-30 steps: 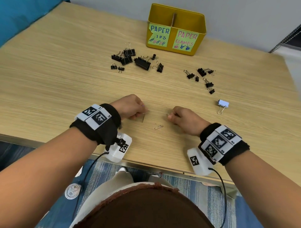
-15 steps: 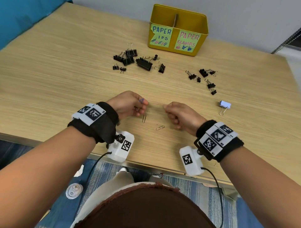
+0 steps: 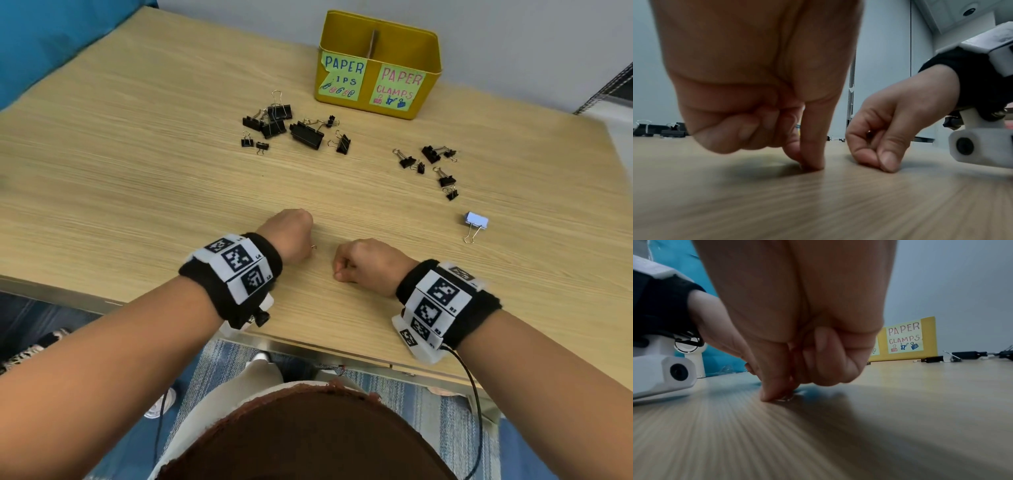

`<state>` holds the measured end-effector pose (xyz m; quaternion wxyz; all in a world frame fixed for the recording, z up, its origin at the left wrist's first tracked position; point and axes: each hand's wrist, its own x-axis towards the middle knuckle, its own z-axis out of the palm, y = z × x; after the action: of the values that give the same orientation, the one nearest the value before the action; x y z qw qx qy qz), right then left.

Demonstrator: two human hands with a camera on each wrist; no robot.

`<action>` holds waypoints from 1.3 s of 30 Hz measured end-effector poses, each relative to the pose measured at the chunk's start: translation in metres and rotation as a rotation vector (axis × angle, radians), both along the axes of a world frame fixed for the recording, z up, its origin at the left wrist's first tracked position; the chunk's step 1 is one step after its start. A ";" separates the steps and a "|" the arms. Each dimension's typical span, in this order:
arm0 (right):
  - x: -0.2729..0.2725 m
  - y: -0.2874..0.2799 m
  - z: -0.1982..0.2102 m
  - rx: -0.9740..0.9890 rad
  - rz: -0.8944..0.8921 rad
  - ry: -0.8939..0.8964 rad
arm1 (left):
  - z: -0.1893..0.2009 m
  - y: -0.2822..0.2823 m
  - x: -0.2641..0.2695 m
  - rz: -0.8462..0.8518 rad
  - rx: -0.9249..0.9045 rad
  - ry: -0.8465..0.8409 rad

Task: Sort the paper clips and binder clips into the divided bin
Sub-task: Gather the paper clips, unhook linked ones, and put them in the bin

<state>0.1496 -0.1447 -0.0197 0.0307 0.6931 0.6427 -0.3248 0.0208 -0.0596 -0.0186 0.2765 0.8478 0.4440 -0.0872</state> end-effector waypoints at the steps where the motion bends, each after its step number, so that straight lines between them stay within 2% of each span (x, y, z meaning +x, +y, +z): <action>1: -0.001 -0.001 0.000 -0.012 0.012 -0.024 | 0.000 -0.001 0.001 -0.016 -0.005 0.008; 4: 0.005 -0.001 0.001 -0.011 -0.022 -0.037 | -0.001 -0.002 0.002 -0.078 -0.041 0.074; 7: 0.017 0.004 0.008 -0.010 -0.168 0.107 | 0.006 0.003 0.000 -0.050 -0.085 0.062; 11: 0.035 0.021 0.020 -0.016 -0.558 0.675 | 0.029 0.024 0.007 0.077 -0.135 -0.159; 13: 0.044 0.037 0.031 0.043 -0.690 0.905 | 0.041 0.044 0.013 0.157 -0.238 -0.296; 16: 0.061 0.071 0.054 0.197 -0.857 1.078 | 0.059 0.078 0.019 0.327 -0.503 -0.527; 19: 0.081 0.111 0.074 0.296 -1.014 1.196 | 0.081 0.111 0.032 0.386 -0.586 -0.641; 23: 0.103 0.175 0.101 0.294 -1.120 1.263 | 0.101 0.159 0.061 0.452 -0.640 -0.758; 29: 0.115 0.267 0.125 0.267 -1.179 1.314 | 0.115 0.222 0.123 0.633 -0.848 -0.964; 32: 0.122 0.288 0.122 0.186 -1.143 1.203 | 0.109 0.237 0.144 0.589 -0.866 -0.927; 36: 0.129 0.292 0.120 0.038 -1.019 1.189 | 0.105 0.251 0.151 0.520 -0.896 -0.838; 39: 0.130 0.291 0.115 0.084 -0.967 1.100 | 0.109 0.248 0.141 0.473 -0.822 -0.880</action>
<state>0.2798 0.1466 0.0958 -0.4698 0.6365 0.1994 -0.5782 0.1622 0.1888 0.0909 0.7466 0.5085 0.3943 0.1690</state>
